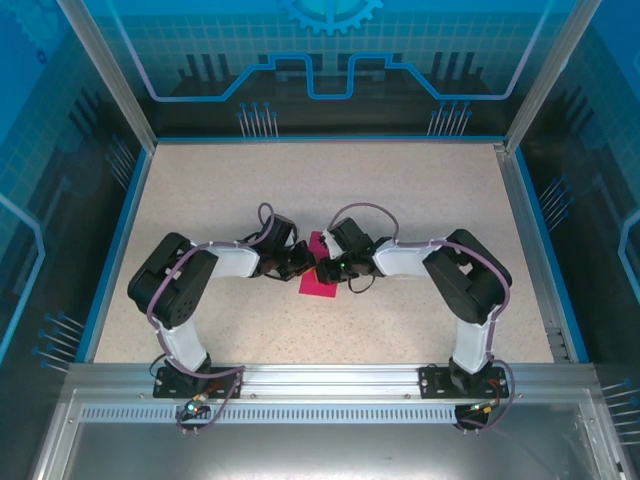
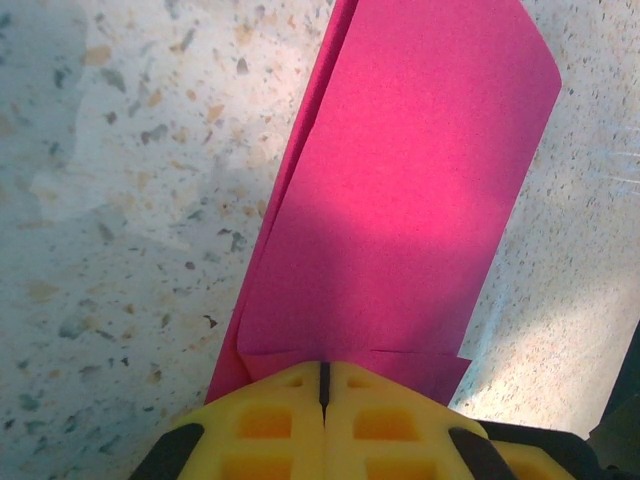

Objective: Fold a paper plane with a square sheet of paper (pick it up from the middle)
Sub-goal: Fold the triangle a second time at the center of the table.

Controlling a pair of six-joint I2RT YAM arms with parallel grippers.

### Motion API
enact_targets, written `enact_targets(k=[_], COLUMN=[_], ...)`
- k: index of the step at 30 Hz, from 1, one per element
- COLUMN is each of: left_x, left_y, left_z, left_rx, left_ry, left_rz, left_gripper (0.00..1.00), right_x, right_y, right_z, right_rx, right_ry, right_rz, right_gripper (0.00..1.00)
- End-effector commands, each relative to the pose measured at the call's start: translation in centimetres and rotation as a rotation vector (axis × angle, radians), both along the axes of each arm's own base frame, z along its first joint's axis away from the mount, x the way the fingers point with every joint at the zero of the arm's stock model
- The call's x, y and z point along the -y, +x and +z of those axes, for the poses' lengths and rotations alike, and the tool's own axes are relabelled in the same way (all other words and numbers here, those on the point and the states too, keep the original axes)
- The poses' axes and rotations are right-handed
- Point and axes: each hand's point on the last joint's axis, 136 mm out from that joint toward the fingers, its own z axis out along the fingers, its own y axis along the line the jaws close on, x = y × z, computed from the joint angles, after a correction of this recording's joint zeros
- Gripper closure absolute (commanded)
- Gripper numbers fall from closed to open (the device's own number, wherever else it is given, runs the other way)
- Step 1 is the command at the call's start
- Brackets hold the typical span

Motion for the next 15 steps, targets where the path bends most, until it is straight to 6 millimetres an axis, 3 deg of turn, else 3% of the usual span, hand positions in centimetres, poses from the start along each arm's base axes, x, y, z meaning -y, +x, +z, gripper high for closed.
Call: enact_targets(k=[1,10,15], left_x=[-2.5,-2.6,-2.1], left_y=[-2.5,-2.5,-1.8], left_z=[-4.1,-4.3,-3.7], left_rx=[-0.146,-0.147,-0.128], left_ry=[0.113,0.119,0.106], left_rz=[0.025,0.025,0.011], left_gripper=[1.00,1.00,1.00], right_x=[3.4,5.4,6.5], right_y=[-5.0,-8.9,-9.2], right_z=[-2.7,-2.2,-0.8], right_rx=[-0.133,-0.190,-0.153], right_ry=[-0.098,-0.124,-0.144], right_rz=[0.043,0.119,0.114], right_gripper=[0.92,0.91,0.91])
